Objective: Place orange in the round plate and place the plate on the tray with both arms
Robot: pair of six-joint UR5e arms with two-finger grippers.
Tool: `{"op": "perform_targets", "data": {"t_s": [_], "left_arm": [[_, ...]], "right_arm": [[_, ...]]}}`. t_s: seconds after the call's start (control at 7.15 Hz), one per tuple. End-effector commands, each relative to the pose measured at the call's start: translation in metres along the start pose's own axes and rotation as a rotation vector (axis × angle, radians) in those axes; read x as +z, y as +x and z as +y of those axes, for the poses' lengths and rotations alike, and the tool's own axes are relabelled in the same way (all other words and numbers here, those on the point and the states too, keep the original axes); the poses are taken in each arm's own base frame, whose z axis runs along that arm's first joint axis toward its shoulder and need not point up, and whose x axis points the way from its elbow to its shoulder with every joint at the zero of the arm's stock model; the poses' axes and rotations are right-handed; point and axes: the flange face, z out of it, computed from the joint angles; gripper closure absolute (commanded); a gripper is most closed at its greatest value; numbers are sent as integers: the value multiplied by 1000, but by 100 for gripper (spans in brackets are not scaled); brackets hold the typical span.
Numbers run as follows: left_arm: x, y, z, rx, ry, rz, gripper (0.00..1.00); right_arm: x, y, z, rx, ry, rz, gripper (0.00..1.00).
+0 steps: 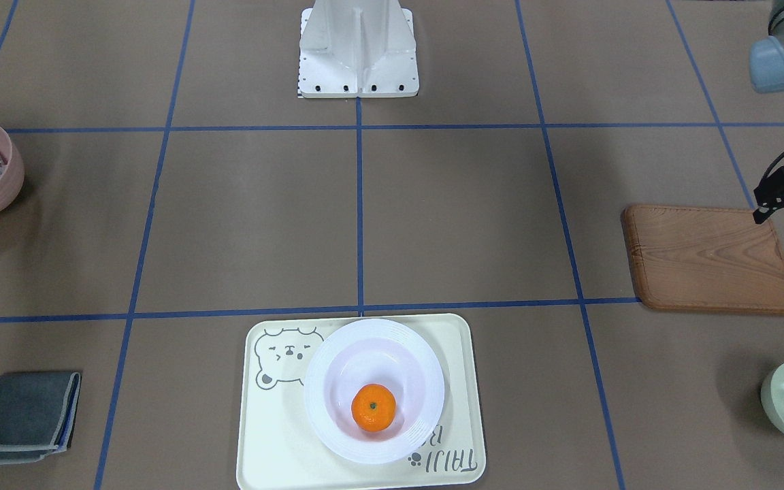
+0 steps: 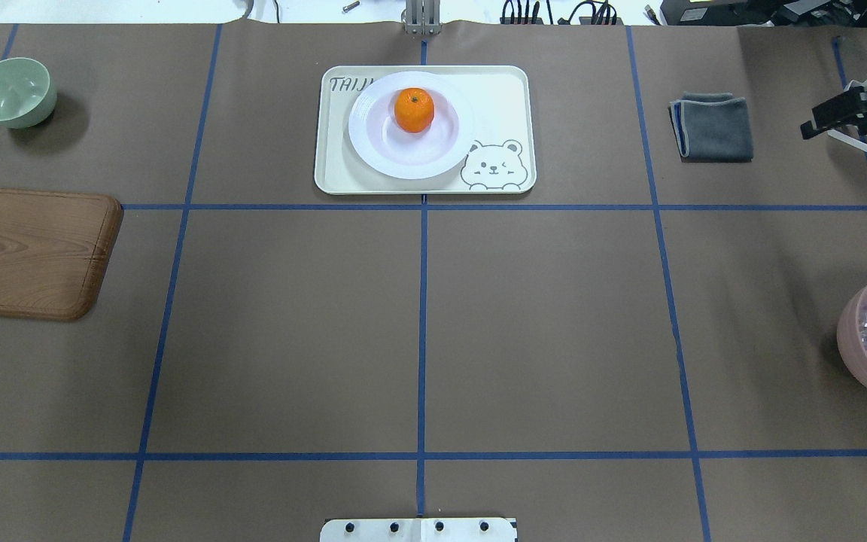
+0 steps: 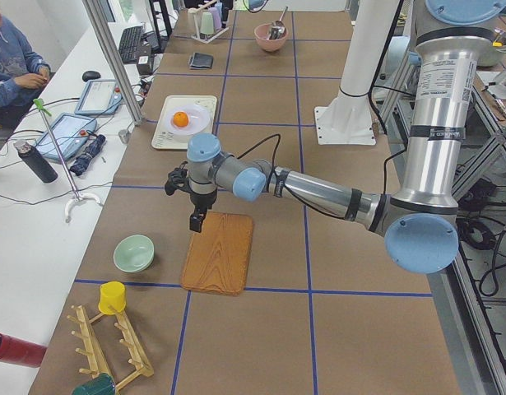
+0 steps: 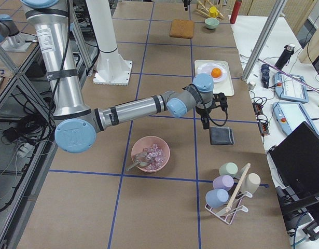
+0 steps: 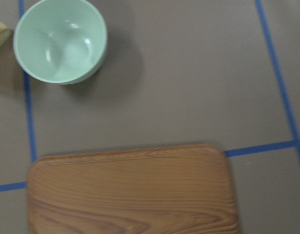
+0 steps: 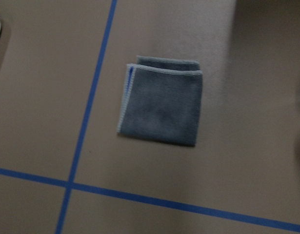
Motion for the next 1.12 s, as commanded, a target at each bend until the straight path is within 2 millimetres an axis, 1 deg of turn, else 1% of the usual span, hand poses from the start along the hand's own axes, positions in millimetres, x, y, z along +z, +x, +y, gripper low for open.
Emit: {"op": "perform_targets", "data": {"t_s": [0.0, 0.14, 0.28, 0.42, 0.56, 0.7, 0.98], "left_arm": [[-9, -68, 20, 111, -78, -3, 3], [-6, -82, 27, 111, -93, 0, 2], [4, -97, 34, 77, -115, 3, 2], [14, -109, 52, 42, -142, 12, 2], [16, -111, 57, -43, -145, 76, 2], [19, -112, 58, -77, -157, 115, 2], [16, -110, 54, -104, -179, 119, 2]], "right_arm": [[-23, 62, 9, -113, -102, 60, 0], [-29, 81, 15, -102, -119, 69, 0], [-32, 99, 29, -78, -125, 60, 0], [-30, 109, 41, -61, -132, 41, 0], [-21, 128, 67, -72, -159, 41, 0], [-22, 127, 67, -84, -159, 38, 0], [-23, 127, 64, -79, -162, 40, 0]]}}
